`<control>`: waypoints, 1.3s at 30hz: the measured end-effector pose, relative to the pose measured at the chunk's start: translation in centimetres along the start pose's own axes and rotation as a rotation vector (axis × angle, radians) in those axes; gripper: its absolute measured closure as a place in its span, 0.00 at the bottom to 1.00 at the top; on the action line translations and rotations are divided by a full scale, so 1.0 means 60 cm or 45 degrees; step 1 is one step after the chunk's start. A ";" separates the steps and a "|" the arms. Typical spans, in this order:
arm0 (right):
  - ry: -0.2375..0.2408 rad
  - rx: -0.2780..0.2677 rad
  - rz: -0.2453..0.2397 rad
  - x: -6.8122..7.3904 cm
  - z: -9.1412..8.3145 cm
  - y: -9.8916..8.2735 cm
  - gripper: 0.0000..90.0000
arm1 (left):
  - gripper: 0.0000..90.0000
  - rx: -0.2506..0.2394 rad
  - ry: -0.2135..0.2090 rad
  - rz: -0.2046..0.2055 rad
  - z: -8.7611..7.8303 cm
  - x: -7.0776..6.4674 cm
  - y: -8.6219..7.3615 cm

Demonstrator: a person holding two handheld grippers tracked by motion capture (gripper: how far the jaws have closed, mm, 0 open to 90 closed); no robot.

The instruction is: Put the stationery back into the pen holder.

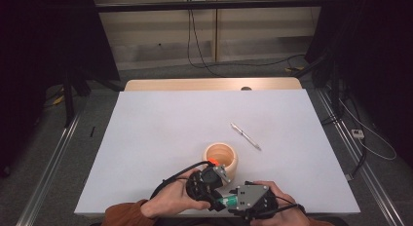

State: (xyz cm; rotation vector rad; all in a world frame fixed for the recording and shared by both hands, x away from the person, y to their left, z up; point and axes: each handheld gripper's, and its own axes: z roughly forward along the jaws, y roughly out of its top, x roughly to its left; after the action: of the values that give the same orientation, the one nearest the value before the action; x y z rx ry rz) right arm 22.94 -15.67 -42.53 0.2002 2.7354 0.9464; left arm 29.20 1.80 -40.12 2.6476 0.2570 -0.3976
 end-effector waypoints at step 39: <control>0.072 -0.040 0.038 -0.010 -0.003 -0.023 0.74 | 0.40 -0.178 0.043 -0.111 -0.020 0.001 -0.044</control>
State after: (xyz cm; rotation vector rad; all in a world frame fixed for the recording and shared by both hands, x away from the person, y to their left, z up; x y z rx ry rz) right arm 23.41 -16.98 -43.14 0.2127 2.7742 1.0174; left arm 28.90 4.69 -40.15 2.5135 0.3977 -0.3497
